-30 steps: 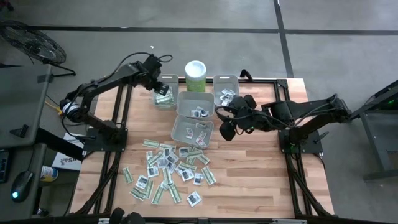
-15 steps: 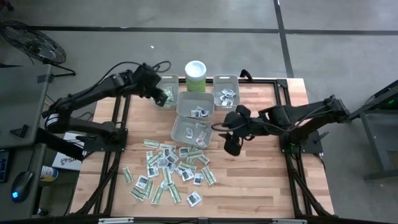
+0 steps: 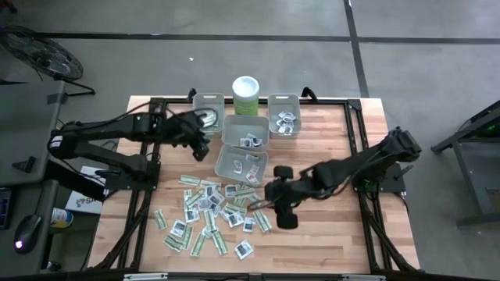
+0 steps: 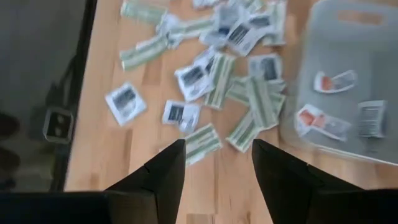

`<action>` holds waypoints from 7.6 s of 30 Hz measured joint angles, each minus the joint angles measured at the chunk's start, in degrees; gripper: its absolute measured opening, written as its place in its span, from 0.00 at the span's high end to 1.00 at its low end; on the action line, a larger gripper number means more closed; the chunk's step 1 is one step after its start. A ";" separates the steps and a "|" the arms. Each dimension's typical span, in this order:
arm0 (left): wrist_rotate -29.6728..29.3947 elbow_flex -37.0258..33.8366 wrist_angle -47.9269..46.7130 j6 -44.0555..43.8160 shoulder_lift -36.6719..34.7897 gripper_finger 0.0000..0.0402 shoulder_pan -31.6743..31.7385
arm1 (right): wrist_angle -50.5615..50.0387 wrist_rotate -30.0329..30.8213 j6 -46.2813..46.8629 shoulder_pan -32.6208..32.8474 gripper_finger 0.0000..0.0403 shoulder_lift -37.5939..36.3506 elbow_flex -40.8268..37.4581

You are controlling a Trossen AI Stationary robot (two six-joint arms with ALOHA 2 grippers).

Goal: Pick & Place First Aid Supplies
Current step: Put the bandage pack into the left bin

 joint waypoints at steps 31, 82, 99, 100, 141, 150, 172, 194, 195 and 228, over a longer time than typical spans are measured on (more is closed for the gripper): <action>-10.64 0.00 -2.05 -12.01 0.02 0.61 -21.18 | 11.18 2.62 -12.32 9.59 0.57 22.79 0.00; -10.54 -0.07 -2.26 -12.02 0.06 0.61 -21.11 | 8.56 17.62 -9.60 9.42 0.65 29.83 0.19; -10.16 -0.07 -2.50 -12.03 0.04 0.61 -21.11 | 8.31 12.93 -8.38 8.34 0.89 29.83 0.09; -10.16 -0.07 -2.50 -12.03 0.04 0.61 -21.11 | 8.31 12.85 -7.86 8.34 0.92 29.83 0.09; -7.15 -0.04 6.62 -1.73 0.02 0.61 -21.11 | -28.50 10.34 -8.17 4.99 1.00 29.83 48.32; -4.56 -0.04 12.81 -0.71 0.02 0.61 -21.01 | -29.03 18.59 -21.93 3.64 1.00 25.00 46.86; 10.12 0.00 29.58 -12.63 0.07 0.61 -9.27 | -29.09 47.48 -62.78 2.49 1.00 24.08 46.82; 17.09 0.01 32.27 -16.51 1.34 0.61 -4.13 | -15.74 51.50 -75.71 -0.12 1.00 24.10 46.84; 17.08 0.01 32.06 -16.51 1.53 0.61 -4.13 | -14.96 51.25 -76.43 -0.25 1.00 24.10 46.83; 16.11 0.00 25.93 -6.24 1.92 1.00 -4.09 | -14.87 48.42 -44.52 -0.88 0.72 24.15 46.84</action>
